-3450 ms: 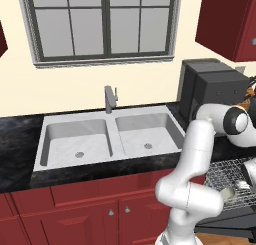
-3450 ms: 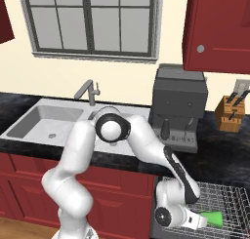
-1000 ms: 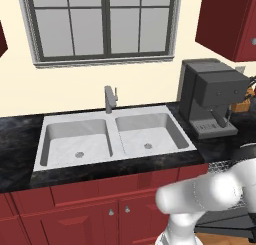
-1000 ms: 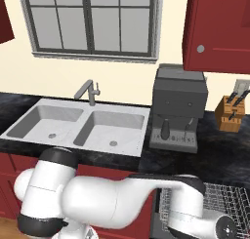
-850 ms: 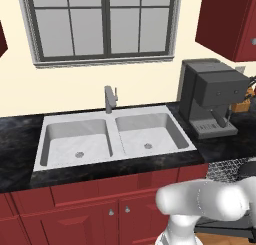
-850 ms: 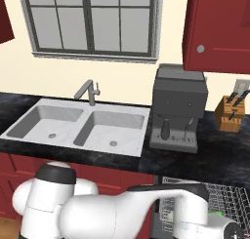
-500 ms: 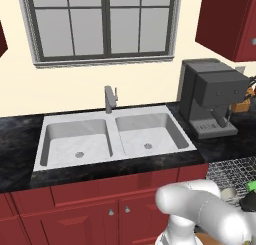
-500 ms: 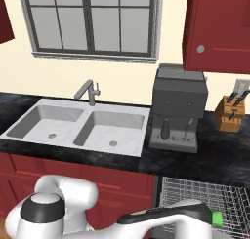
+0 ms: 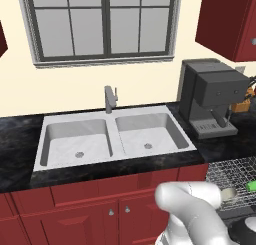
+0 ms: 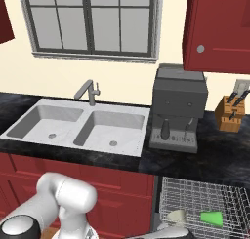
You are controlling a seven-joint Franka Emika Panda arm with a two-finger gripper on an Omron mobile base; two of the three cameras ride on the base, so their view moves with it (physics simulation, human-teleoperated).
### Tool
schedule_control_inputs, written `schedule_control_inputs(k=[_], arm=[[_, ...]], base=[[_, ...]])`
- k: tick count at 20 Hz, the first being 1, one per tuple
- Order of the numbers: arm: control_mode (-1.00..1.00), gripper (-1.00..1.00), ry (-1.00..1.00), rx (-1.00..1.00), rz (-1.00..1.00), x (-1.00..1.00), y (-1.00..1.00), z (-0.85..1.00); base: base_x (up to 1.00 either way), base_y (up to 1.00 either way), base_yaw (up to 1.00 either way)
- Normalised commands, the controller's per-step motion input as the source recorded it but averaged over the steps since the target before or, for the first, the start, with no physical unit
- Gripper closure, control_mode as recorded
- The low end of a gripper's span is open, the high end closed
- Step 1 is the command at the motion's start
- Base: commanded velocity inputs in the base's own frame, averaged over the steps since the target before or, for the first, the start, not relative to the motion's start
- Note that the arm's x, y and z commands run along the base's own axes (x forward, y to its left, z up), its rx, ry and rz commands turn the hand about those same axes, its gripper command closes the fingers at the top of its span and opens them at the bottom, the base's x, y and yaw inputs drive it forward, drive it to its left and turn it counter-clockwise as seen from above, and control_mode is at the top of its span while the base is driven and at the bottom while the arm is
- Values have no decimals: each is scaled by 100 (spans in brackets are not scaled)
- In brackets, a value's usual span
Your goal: Pick up the cup and bowl from the counter, place them in the dishwasher, and close the dishwasher door.
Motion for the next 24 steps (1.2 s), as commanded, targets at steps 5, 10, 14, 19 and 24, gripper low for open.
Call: schedule_control_inputs(k=[5,10,14,19,24], arm=[[-100,-100,-12,0,0,-54,22,14],[-100,-100,-12,0,0,-42,14,0],[-100,-100,-9,0,0,-19,27,-14],[-100,-100,-11,2,0,-16,18,-26],[-100,-100,-19,14,-7,-44,3,-37]], base=[[0,0,0],[0,0,0],[0,0,0],[0,0,0],[0,0,0]])
